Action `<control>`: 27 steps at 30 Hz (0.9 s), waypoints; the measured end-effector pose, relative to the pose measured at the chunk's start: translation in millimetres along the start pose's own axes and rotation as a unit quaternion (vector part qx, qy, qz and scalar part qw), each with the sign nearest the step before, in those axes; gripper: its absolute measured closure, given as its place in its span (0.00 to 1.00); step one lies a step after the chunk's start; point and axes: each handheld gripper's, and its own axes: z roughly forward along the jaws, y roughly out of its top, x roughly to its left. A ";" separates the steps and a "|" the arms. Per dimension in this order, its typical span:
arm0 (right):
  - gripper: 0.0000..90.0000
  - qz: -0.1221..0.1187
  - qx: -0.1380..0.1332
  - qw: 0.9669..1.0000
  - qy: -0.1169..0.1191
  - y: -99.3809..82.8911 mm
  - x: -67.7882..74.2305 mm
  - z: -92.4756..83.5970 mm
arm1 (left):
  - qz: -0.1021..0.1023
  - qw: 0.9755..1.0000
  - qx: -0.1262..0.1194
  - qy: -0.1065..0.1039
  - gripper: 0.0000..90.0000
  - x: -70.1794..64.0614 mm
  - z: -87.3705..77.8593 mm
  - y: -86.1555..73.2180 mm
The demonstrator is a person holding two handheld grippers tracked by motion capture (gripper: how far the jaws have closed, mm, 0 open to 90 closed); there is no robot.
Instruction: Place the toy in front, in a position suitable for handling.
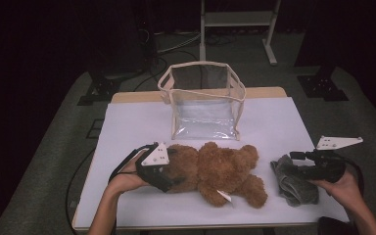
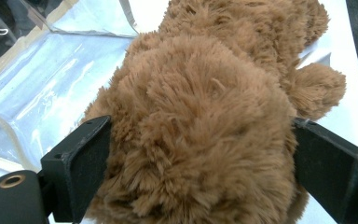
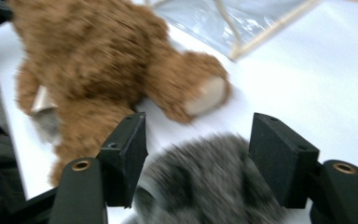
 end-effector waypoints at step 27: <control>0.23 -0.111 0.003 0.983 0.150 51.2 67.5 93.0 | -0.042 0.999 0.007 -0.014 0.04 4.6 2.5 -27.0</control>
